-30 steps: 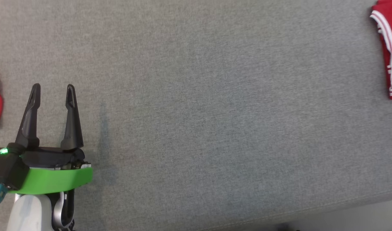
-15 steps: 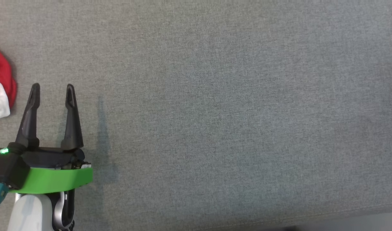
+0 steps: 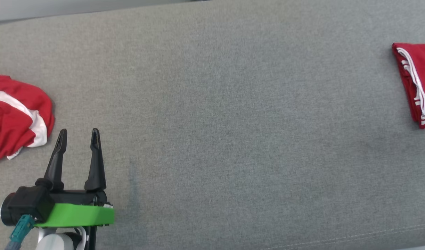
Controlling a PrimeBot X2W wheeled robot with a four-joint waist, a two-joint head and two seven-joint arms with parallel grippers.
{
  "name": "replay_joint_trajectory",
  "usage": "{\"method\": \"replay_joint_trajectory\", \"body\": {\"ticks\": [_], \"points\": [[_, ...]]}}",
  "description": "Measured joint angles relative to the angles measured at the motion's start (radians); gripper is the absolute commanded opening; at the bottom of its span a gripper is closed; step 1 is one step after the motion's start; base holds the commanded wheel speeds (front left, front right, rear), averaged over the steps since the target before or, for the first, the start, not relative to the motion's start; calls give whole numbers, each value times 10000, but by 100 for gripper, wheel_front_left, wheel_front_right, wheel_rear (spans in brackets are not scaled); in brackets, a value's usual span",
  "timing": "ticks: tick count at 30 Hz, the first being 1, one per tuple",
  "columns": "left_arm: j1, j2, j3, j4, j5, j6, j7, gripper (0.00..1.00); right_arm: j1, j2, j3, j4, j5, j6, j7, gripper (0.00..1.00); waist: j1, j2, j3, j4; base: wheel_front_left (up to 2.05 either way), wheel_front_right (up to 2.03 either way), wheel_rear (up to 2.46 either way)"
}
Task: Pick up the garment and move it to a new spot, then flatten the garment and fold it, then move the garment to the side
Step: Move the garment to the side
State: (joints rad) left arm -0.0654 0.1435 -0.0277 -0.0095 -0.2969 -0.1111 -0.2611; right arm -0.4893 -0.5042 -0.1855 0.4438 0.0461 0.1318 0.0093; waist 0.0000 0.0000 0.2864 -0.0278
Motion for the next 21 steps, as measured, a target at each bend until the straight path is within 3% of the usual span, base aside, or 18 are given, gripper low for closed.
{"method": "replay_joint_trajectory", "body": {"ticks": [10,21], "points": [[733,-236,165,497,0,58,-13,100,2712,2071,477,-2989,1149,0,-884,100,0,0,-1597,-26,0,0,0],[1276,-360,391,1005,73,58,-15,100,4566,3534,1189,-3839,1179,-2,-1243,100,-1,0,-2807,78,0,0,0]]}}
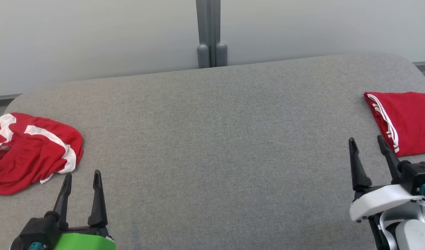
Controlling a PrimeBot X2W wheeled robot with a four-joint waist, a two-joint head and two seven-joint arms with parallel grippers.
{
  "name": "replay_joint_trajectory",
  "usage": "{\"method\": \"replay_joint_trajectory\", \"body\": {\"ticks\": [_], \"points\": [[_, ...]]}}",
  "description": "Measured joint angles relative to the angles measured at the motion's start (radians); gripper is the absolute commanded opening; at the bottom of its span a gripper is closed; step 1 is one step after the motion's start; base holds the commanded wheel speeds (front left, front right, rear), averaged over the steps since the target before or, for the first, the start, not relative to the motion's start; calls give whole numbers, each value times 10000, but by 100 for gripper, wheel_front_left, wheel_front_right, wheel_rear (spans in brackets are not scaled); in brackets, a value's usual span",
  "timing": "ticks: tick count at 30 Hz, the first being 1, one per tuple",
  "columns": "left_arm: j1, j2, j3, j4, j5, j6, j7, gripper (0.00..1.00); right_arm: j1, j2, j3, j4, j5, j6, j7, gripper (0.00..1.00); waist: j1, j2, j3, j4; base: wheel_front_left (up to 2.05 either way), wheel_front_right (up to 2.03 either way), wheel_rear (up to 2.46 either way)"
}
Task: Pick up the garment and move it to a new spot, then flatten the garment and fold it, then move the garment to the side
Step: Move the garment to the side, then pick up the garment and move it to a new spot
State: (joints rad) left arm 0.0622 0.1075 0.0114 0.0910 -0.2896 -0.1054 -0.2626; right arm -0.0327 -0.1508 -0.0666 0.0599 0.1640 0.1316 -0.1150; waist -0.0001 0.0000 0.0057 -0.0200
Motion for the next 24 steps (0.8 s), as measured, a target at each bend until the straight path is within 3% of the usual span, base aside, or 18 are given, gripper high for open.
{"method": "replay_joint_trajectory", "body": {"ticks": [6,24], "points": [[220,-94,188,284,33,0,0,100,221,190,430,355,-2,0,-25,100,0,0,-206,-37,0,0,0],[295,-293,397,541,205,-33,-13,100,270,529,355,769,-6,0,-186,100,0,0,-242,324,0,0,0]]}}
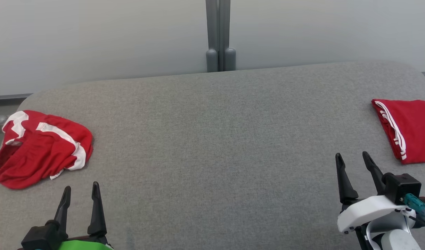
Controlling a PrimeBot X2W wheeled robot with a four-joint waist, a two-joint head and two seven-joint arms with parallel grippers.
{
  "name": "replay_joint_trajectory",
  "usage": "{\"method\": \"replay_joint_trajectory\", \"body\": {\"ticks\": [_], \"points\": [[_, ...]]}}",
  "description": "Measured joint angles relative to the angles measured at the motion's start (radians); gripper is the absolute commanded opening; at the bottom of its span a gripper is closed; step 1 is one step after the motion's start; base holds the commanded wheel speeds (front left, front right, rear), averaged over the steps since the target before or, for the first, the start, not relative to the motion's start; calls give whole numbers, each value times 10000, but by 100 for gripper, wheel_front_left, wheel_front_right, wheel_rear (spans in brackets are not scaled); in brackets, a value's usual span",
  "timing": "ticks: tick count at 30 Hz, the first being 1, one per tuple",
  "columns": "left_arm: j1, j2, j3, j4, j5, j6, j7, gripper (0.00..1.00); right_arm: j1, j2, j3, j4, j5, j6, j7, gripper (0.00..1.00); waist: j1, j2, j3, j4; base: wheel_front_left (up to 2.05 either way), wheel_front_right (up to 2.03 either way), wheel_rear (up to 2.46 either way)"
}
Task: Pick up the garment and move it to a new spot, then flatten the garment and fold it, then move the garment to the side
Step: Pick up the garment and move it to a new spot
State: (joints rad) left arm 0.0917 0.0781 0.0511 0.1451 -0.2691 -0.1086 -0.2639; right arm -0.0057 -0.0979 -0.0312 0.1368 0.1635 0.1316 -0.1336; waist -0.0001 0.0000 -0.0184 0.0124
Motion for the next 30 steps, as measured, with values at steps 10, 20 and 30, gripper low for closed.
{"method": "replay_joint_trajectory", "body": {"ticks": [10,20,30], "points": [[-54,-17,21,-247,161,-59,-2,100,14,88,274,61,-77,0,-61,100,0,0,-3,1056,0,0,0],[-14,-10,-48,-251,226,-69,-2,100,-14,127,637,242,-59,0,-125,100,0,0,-25,2760,0,0,0],[202,27,176,-307,186,-54,0,100,-103,127,874,307,-27,0,-113,100,0,0,-9,4394,0,0,0]]}}
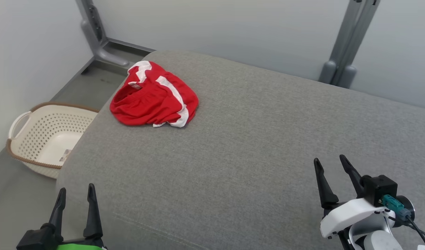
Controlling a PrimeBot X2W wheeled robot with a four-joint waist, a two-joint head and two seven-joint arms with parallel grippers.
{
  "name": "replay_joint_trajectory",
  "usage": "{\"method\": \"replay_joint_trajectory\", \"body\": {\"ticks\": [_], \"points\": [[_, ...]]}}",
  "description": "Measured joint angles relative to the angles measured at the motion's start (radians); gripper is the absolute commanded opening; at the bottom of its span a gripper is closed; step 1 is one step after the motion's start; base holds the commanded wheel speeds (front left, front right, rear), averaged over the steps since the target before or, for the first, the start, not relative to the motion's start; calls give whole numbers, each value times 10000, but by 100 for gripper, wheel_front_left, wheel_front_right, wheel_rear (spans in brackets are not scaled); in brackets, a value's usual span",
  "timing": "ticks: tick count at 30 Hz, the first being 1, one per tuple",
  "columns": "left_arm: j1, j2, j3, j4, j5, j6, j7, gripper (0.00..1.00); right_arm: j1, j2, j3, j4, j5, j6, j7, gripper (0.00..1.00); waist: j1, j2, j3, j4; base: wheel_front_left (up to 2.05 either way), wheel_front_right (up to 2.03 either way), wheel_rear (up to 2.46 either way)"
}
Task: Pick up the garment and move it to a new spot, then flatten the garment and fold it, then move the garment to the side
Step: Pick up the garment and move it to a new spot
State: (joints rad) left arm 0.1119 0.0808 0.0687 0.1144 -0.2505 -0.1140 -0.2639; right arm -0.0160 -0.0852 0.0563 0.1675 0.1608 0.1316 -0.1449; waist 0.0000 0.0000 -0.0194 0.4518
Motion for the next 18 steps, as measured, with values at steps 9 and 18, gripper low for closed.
{"method": "replay_joint_trajectory", "body": {"ticks": [9,18], "points": [[16,-36,163,-38,-48,56,0,100,-82,-36,117,0,2,0,65,100,0,0,207,460,0,0,0],[-1648,59,169,926,-629,73,740,100,-98,-148,148,-213,-23,0,217,100,0,0,476,97,0,0,0]]}}
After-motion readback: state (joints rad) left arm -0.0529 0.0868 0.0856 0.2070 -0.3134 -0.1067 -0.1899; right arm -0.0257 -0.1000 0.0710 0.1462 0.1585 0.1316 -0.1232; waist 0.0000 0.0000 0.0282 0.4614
